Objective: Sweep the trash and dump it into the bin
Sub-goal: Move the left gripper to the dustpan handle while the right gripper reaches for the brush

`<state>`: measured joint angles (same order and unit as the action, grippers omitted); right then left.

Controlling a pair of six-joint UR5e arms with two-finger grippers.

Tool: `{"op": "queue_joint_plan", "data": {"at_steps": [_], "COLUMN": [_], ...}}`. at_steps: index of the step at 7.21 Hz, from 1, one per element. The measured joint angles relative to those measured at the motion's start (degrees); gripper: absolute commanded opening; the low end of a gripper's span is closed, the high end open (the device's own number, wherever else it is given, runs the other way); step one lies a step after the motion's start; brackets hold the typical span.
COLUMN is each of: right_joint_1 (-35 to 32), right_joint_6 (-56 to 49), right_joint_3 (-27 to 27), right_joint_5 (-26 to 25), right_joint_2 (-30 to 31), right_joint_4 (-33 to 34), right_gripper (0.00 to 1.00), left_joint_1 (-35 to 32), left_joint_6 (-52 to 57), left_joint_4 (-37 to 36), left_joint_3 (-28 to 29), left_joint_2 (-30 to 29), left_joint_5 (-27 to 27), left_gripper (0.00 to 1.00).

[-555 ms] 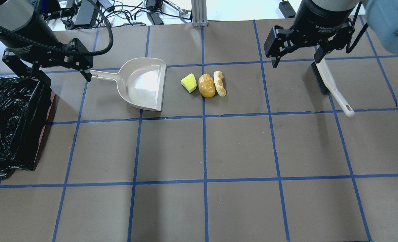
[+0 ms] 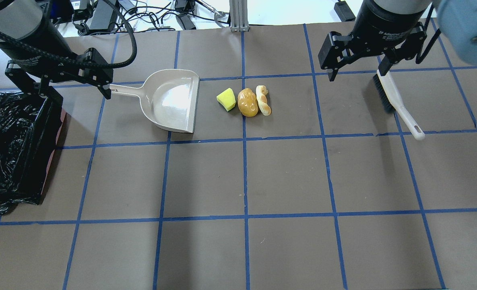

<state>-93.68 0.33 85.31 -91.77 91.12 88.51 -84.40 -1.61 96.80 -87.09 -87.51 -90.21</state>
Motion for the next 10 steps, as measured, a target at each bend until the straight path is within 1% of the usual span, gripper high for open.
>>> {"op": "queue_joint_plan", "data": {"at_steps": [1,3,6,8,10], "right_joint_1": [0.7,5.9,15.8,21.2,26.3], "right_joint_6": [-0.7,-3.8,-11.9,-17.9,-28.9], "right_joint_3": [0.5,2.6,11.7,14.2,14.7], "right_joint_5": [0.2,0.9,0.7,0.8,1.0], "right_joint_2": [-0.2,-1.1,-5.5,-10.5,-14.8], "right_joint_4": [0.1,2.8,14.9,21.3,24.8], "right_gripper": [1.0,1.0,1.0,0.99,0.94], "left_joint_1": [0.1,-0.1,-0.3,-0.1,-0.1], "left_joint_6": [-0.2,-0.4,-0.3,0.8,5.4], "left_joint_4": [0.0,0.1,0.1,-0.9,-2.8], "left_joint_3": [0.0,0.1,0.1,0.1,0.0], "left_joint_2": [0.0,0.0,-0.2,-1.2,-2.0], "left_joint_5": [0.1,0.0,-0.3,0.0,0.3], "left_gripper": [1.0,1.0,1.0,1.0,1.0]}}
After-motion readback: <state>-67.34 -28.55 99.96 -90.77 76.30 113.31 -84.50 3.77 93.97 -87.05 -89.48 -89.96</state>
